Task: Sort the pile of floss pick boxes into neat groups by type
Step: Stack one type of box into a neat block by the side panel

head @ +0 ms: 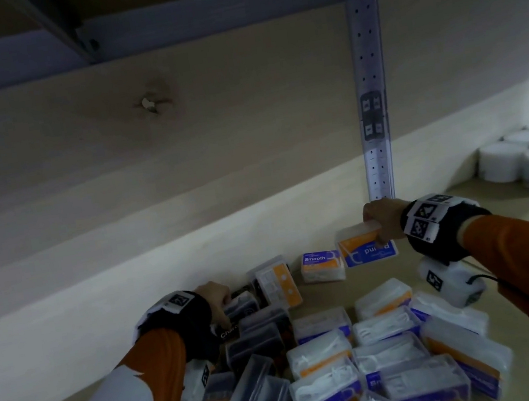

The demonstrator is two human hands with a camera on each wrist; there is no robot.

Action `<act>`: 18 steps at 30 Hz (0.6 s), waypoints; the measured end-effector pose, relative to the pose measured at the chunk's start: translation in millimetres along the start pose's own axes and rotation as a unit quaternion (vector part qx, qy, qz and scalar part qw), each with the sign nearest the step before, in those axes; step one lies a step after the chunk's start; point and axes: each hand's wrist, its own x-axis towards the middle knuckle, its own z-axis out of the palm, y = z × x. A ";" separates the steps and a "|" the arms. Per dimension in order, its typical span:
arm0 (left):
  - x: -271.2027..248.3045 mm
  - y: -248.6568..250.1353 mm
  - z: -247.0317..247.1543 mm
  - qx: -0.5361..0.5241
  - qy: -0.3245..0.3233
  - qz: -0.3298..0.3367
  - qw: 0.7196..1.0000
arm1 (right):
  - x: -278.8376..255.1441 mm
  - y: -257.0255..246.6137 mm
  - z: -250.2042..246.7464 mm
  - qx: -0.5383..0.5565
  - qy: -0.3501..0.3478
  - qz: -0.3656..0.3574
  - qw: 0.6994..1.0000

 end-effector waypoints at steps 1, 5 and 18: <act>1.0 -0.1 3.1 -0.003 -0.008 -0.003 1.000 | -0.8 0.6 -0.1 0.002 0.000 0.000 1.000; 1.2 0.5 10.4 -0.005 -0.023 -0.020 1.000 | -3.7 4.1 -0.3 0.007 0.000 0.004 1.000; -36.5 -3.2 9.8 -0.007 0.013 -0.022 1.000 | -27.9 -1.9 -9.5 0.040 0.046 -0.007 0.998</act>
